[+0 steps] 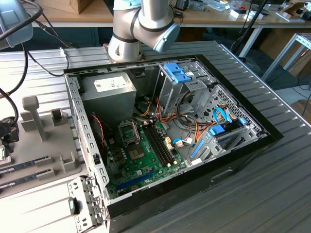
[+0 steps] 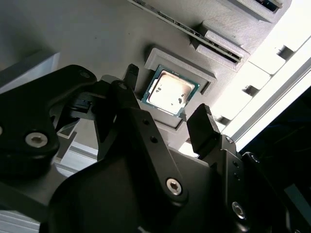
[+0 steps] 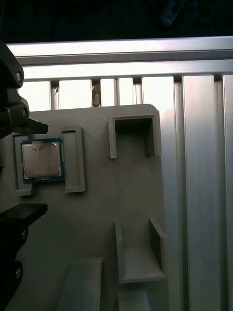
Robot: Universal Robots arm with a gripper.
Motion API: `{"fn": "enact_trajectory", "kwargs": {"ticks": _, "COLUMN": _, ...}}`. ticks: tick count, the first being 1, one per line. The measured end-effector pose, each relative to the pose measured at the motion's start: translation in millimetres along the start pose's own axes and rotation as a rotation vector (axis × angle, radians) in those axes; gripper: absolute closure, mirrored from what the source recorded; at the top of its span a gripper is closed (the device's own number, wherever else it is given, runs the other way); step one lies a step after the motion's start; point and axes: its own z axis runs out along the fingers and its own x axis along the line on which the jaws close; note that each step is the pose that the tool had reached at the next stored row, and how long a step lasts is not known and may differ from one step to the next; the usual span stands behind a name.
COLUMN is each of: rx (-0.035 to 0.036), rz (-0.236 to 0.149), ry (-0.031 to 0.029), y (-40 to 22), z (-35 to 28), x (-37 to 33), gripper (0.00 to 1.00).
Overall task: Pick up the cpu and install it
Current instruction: 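Pick up the cpu and move it towards the insertion slot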
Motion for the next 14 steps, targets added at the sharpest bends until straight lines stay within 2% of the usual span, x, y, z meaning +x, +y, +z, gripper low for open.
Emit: {"fn": "enact_trajectory", "kwargs": {"ticks": 14, "rx": 0.0, "rz": -0.002, "ry": 0.0001, "y": -0.2, "z": 11.4, "x": 1.3, "gripper": 0.33}}
